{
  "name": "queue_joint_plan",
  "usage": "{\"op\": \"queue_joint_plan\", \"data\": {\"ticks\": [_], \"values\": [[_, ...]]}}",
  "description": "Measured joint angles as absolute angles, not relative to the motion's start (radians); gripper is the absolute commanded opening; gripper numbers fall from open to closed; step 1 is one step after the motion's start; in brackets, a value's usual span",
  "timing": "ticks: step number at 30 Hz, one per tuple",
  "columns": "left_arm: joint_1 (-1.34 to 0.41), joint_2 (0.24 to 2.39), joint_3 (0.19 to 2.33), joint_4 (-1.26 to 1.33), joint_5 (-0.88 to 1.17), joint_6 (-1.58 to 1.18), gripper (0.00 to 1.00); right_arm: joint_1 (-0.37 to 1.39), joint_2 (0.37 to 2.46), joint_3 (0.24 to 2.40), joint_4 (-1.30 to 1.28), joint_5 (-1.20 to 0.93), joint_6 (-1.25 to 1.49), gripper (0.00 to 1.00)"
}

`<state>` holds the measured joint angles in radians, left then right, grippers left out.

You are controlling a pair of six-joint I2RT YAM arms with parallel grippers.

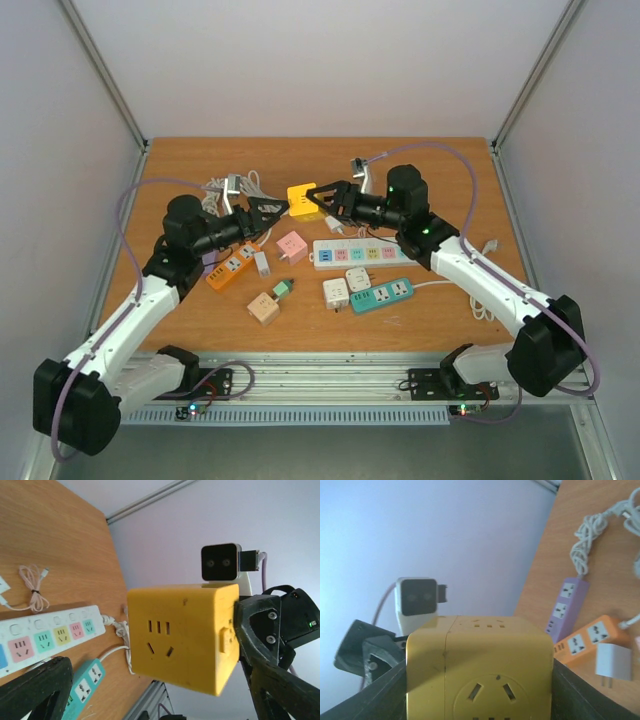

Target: Insert the plug

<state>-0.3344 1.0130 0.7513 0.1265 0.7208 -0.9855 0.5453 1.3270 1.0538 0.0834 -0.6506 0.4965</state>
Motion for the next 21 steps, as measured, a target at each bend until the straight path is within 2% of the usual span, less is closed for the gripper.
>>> {"op": "queue_joint_plan", "data": {"ticks": [7,13,18,21], "values": [[-0.336,1.024,0.694,0.288,0.736,-1.187,0.88,0.591,1.369,1.054,0.197,-0.588,0.632,0.54],[-0.336,1.04,0.682,0.408,0.737,-1.328,0.86,0.604,1.383,1.054,0.23,-0.561,0.719,0.54],[-0.336,1.09,0.682,0.477,0.745,-1.403,0.92,0.629,1.383,1.048,0.279,-0.54,0.781,0.54],[-0.336,1.092,0.68,0.477,0.744,-1.414,0.87,0.635,1.383,1.039,0.303,-0.527,0.809,0.55]]}}
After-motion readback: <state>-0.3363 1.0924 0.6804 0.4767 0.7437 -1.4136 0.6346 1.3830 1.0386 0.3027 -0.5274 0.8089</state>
